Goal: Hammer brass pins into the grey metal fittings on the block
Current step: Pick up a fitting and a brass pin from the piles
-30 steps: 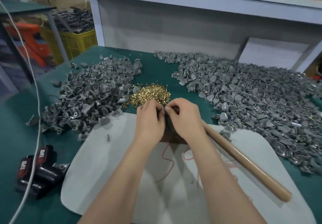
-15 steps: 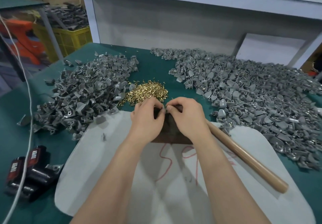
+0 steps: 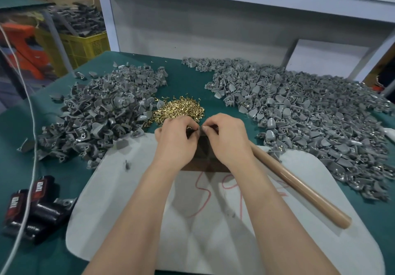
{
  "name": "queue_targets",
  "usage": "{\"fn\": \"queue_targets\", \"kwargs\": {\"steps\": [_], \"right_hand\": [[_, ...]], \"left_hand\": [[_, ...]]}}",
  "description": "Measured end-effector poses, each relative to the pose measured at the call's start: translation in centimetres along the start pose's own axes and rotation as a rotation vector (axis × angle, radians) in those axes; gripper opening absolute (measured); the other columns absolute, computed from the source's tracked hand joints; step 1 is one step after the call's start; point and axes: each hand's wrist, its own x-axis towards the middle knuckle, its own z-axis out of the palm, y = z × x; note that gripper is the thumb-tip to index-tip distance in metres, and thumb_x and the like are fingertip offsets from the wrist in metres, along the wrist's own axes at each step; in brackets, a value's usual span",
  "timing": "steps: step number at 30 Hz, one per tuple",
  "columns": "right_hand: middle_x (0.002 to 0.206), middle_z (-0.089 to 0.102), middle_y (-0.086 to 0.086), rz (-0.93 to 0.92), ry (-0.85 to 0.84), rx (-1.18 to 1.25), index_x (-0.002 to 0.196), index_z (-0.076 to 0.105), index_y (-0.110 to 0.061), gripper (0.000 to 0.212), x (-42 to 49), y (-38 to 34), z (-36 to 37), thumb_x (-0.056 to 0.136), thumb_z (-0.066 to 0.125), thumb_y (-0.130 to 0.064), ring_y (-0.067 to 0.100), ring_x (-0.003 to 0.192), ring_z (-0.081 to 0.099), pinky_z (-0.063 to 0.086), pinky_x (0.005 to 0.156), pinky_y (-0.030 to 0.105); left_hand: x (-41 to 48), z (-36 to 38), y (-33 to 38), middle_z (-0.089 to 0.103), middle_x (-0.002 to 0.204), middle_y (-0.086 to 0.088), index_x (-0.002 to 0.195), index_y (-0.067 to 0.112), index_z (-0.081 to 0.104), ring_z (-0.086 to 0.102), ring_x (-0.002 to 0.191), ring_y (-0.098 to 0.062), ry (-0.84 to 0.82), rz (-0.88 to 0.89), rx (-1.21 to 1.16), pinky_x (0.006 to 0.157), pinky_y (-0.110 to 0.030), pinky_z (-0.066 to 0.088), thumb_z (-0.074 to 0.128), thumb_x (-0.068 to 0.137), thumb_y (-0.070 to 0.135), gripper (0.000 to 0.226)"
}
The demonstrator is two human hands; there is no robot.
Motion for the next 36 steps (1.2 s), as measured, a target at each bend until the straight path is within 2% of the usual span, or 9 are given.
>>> {"fn": "queue_targets", "kwargs": {"steps": [2, 6, 9, 20, 24, 29, 36], "right_hand": [[0.092, 0.065, 0.002, 0.012, 0.020, 0.006, 0.087, 0.070, -0.012, 0.011, -0.2, 0.0, 0.2, 0.088, 0.060, -0.015, 0.019, 0.088, 0.057, 0.037, 0.080, 0.024], [0.088, 0.065, 0.006, 0.021, 0.055, 0.047, 0.084, 0.067, -0.008, 0.007, -0.4, -0.4, 0.4, 0.086, 0.061, -0.010, 0.025, 0.086, 0.058, 0.042, 0.082, 0.035], [0.088, 0.065, 0.007, 0.028, 0.056, 0.054, 0.083, 0.066, -0.007, 0.007, -0.5, -0.5, 0.5, 0.086, 0.060, -0.009, 0.025, 0.087, 0.058, 0.043, 0.084, 0.038], [0.089, 0.065, 0.003, 0.094, 0.052, 0.136, 0.084, 0.066, -0.009, 0.008, -0.6, -0.4, 0.5, 0.087, 0.059, -0.009, 0.020, 0.087, 0.058, 0.042, 0.082, 0.030], [0.091, 0.065, 0.002, 0.132, 0.017, 0.162, 0.085, 0.066, -0.010, 0.008, -0.4, -0.5, 0.2, 0.088, 0.058, -0.009, 0.018, 0.090, 0.057, 0.043, 0.086, 0.030], [0.095, 0.065, 0.000, 0.192, -0.047, 0.105, 0.088, 0.066, -0.013, 0.011, 0.2, -0.6, 0.1, 0.091, 0.057, -0.016, 0.018, 0.094, 0.056, 0.041, 0.082, 0.026], [0.096, 0.067, 0.004, 0.181, -0.053, 0.049, 0.085, 0.066, -0.014, 0.011, 0.3, -0.8, 0.2, 0.091, 0.056, -0.016, 0.023, 0.096, 0.057, 0.040, 0.083, 0.030]], "left_hand": [[-0.1, -0.1, 0.0, 0.058, 0.091, 0.013, 0.078, 0.028, 0.058, 0.055, 0.106, -0.023, -0.003, 0.002, -0.017, 0.098, -0.045, 0.040, 0.061, 0.089, 0.019, 0.014], [-0.2, -0.1, 0.2, 0.058, 0.090, 0.012, 0.078, 0.028, 0.059, 0.055, 0.106, -0.025, 0.005, 0.008, -0.046, 0.097, -0.045, 0.041, 0.061, 0.088, 0.017, 0.015], [-0.2, -0.1, 0.2, 0.058, 0.089, 0.012, 0.077, 0.029, 0.057, 0.055, 0.105, -0.024, 0.019, 0.004, -0.053, 0.097, -0.046, 0.041, 0.061, 0.088, 0.016, 0.018], [-0.2, 0.2, -0.2, 0.064, 0.095, 0.009, 0.083, 0.023, 0.066, 0.056, 0.104, -0.022, 0.013, -0.004, -0.097, 0.096, -0.045, 0.041, 0.061, 0.088, 0.016, 0.010], [-0.2, 0.2, -0.1, 0.057, 0.091, 0.016, 0.080, 0.027, 0.061, 0.053, 0.103, -0.020, 0.028, 0.002, -0.070, 0.096, -0.044, 0.039, 0.061, 0.088, 0.016, 0.014], [0.0, 0.3, -0.2, 0.064, 0.099, 0.009, 0.085, 0.023, 0.064, 0.051, 0.104, -0.021, 0.031, 0.036, -0.029, 0.097, -0.043, 0.038, 0.060, 0.088, 0.014, 0.011], [-0.1, 0.2, 0.0, 0.058, 0.093, 0.013, 0.084, 0.023, 0.065, 0.052, 0.106, -0.022, 0.033, 0.029, -0.010, 0.099, -0.044, 0.038, 0.061, 0.088, 0.015, 0.010]]}}
